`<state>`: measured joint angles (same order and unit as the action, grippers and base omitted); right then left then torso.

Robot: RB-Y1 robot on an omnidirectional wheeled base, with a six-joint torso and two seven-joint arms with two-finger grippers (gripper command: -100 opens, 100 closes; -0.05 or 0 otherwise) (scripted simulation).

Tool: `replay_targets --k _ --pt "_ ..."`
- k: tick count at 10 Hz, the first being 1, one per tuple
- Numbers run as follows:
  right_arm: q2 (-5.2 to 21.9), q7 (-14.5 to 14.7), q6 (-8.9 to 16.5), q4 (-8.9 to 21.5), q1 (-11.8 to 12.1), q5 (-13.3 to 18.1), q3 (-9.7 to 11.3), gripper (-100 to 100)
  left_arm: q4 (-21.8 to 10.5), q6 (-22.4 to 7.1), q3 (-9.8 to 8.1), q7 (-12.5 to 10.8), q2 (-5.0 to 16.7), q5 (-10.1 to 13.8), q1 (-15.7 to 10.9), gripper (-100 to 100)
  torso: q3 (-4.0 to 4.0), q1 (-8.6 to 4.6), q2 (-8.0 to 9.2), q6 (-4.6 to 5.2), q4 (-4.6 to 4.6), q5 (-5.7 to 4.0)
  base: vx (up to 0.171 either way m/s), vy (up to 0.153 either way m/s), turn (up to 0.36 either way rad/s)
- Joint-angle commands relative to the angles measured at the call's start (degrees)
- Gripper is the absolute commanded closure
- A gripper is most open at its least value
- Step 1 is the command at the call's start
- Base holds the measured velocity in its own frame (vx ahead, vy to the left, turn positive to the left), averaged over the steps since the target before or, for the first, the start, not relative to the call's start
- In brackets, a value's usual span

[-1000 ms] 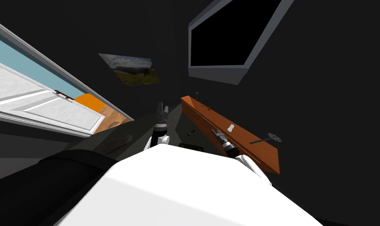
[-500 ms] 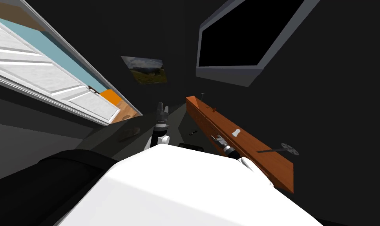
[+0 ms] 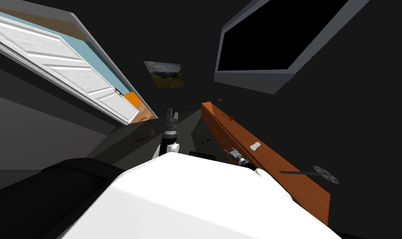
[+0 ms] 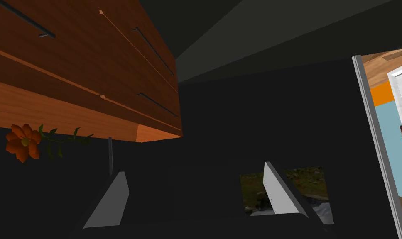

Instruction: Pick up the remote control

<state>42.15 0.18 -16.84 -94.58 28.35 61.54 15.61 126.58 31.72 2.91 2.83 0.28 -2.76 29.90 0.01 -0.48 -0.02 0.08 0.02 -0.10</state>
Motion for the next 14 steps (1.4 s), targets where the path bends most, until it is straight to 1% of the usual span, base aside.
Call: replay_targets --k 1,2,3,4,5,6,7,8,9,10,11,12,13,14 --pt "1.74 1.1 -0.26 2.86 -0.33 2.86 1.65 -100 0.0 0.0 0.0 0.0 0.0 0.0 0.0 0 0.0 0.0 0.0 0.0 0.0 0.0 -0.008 -0.08 0.369" --pt "1.74 1.1 -0.26 3.59 -0.33 4.31 1.65 -100 0.0 0.0 0.01 0.0 0.0 0.0 -0.01 0 0.0 -0.06 0.0 -0.07 0.0 -0.01 -0.003 -0.081 0.187" --pt "3.5 1.85 -0.5 6.27 -0.78 6.15 3.05 -100 0.0 0.0 0.0 0.0 0.0 0.0 0.0 0 -0.02 -0.06 -0.03 0.0 0.0 -0.02 0.014 -0.083 0.351" --pt "3.5 1.85 -0.5 6.53 -0.78 7.8 3.05 -100 0.0 0.0 0.0 0.0 0.0 0.0 -0.01 0 -0.05 -0.09 -0.09 -0.06 -0.01 -0.01 0.003 -0.084 0.16" --pt "5.19 2.64 -0.76 8.19 -1.25 9.74 4.48 -100 0.0 0.0 -0.01 0.0 0.0 0.0 0.01 0 -0.04 -0.07 -0.06 0.02 -0.01 -0.02 -0.004 -0.086 0.317" --pt "5.19 2.64 -0.76 9.45 -1.25 11.08 4.48 -100 0.0 0.0 0.0 0.0 0.0 0.0 -0.01 0 -0.04 -0.09 -0.07 -0.06 -0.01 -0.02 0.0 -0.09 0.155" --pt "6.79 3.47 -1.06 11.19 -1.73 13.41 5.93 -100 0.0 0.0 -0.01 0.0 0.0 0.0 0.01 0 -0.04 -0.09 -0.07 0.02 -0.02 -0.03 0.006 -0.113 0.321" --pt "6.79 3.47 -1.06 12.35 -1.73 14.28 5.93 -100 0.0 0.0 0.0 0.0 0.01 0.0 0.0 0 -0.05 -0.19 -0.1 -0.05 -0.01 -0.03 0.003 -0.122 0.184" --pt "8.28 4.32 -1.4 14.32 -2.23 16.48 7.41 -100 0.0 0.0 -0.01 0.0 0.01 0.0 0.01 0 -0.06 -0.2 -0.1 0.02 -0.02 -0.05 -0.011 -0.13 0.336" --pt "8.28 4.32 -1.4 15.21 -2.23 17.39 7.41 -100 0.0 0.0 0.0 0.0 0.01 0.0 0.0 0 -0.04 -0.26 -0.08 -0.05 -0.01 -0.06 -0.01 -0.103 0.158" --pt "9.63 5.19 -1.76 17.84 -2.73 19.16 8.9 -100 0.0 0.0 -0.01 0.0 0.01 0.0 0.01 0 -0.04 -0.16 -0.08 0.04 -0.01 -0.04 0.003 -0.117 0.257" --pt "9.63 5.19 -1.76 18.0 -2.73 20.39 8.9 -100 0.0 0.0 -0.01 0.0 0.01 0.0 0.0 0 -0.07 -0.21 -0.13 -0.03 -0.02 -0.04 0.009 -0.114 0.225" --pt "10.84 6.06 -2.15 19.89 -3.23 22.89 10.41 -100 0.0 0.0 -0.01 0.0 0.01 0.0 0.01 0 -0.09 -0.18 -0.17 0.01 -0.03 -0.05 0.013 -0.14 0.277" --pt "10.84 6.06 -2.15 20.72 -3.23 23.27 10.41 -100 0.0 0.0 -0.01 0.0 0.01 0.0 0.01 0 -0.11 -0.28 -0.2 -0.02 -0.03 -0.06 0.01 -0.119 0.179"
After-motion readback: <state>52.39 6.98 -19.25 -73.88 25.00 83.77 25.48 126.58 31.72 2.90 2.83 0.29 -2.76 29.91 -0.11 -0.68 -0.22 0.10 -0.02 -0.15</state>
